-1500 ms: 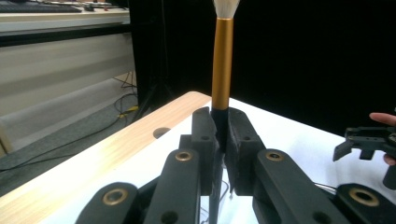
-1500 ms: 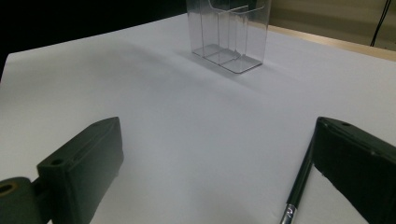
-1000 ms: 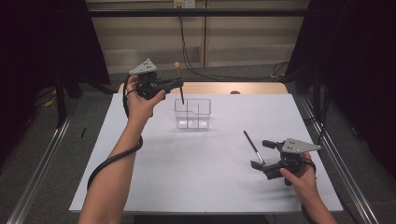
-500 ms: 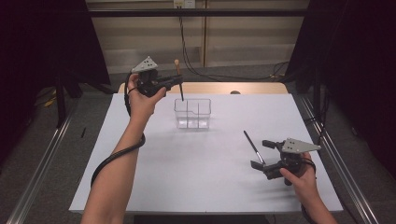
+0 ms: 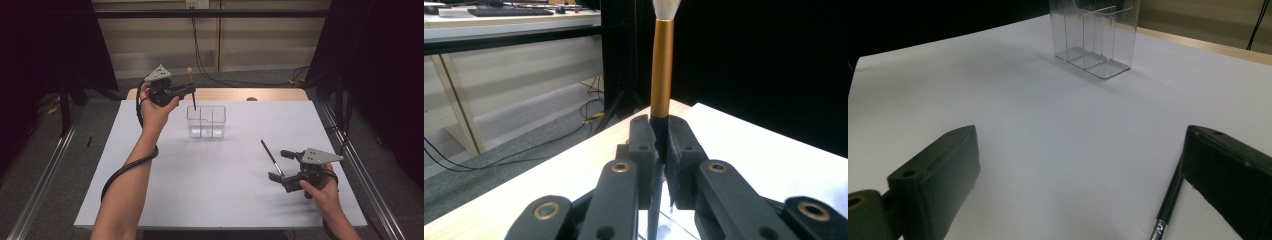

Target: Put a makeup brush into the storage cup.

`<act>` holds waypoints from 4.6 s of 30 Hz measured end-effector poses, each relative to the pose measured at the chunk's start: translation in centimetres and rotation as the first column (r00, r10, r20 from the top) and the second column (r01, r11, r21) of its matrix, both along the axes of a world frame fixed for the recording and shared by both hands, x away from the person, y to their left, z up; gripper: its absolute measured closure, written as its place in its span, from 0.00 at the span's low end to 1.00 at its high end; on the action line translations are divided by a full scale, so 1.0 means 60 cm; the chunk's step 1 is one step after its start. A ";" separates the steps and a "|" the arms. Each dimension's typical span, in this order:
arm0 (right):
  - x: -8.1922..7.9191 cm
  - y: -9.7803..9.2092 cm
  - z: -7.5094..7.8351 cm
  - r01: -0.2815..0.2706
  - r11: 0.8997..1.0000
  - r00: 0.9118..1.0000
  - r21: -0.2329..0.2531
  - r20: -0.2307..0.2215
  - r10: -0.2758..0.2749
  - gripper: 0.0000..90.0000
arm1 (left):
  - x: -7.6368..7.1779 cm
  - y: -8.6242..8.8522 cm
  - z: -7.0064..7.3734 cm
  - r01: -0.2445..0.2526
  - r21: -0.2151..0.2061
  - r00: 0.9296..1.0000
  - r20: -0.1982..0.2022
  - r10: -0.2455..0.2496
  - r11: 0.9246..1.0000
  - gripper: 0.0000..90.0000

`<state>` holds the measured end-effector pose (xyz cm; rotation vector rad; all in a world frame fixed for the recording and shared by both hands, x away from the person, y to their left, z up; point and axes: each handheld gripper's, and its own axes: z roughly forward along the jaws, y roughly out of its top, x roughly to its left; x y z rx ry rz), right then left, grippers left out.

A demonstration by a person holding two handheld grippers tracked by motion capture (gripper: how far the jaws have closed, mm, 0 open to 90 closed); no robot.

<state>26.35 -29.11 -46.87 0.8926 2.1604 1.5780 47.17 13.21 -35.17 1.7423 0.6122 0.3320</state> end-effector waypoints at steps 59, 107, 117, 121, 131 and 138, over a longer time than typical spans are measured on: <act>0.000 0.000 0.000 -0.003 1.000 1.000 -0.004 0.007 0.003 0.02 | -0.009 -0.002 -0.072 -0.018 -0.009 0.997 -0.075 0.018 1.000 0.60; 0.001 0.005 0.000 0.002 1.000 1.000 -0.015 0.006 -0.002 0.02 | -0.130 0.091 -0.114 0.071 -0.080 0.997 -0.018 -0.073 0.994 0.00; 0.001 0.007 0.000 0.001 1.000 1.000 -0.019 0.005 -0.001 0.02 | -0.149 0.114 -0.124 0.077 -0.091 0.997 -0.016 -0.079 0.993 0.00; 0.001 0.007 -0.001 0.003 1.000 1.000 -0.023 0.008 -0.003 0.02 | -0.155 0.121 -0.129 0.081 -0.089 0.996 -0.022 -0.083 0.993 0.00; -0.001 0.008 0.004 0.013 1.000 1.000 -0.026 0.021 -0.012 0.02 | -0.181 0.137 -0.135 0.084 -0.092 0.996 -0.035 -0.088 0.992 0.00; -0.001 0.010 0.005 0.012 0.999 1.000 -0.030 0.025 -0.011 0.02 | -0.202 0.154 -0.136 0.079 -0.090 0.996 -0.038 -0.083 0.993 0.00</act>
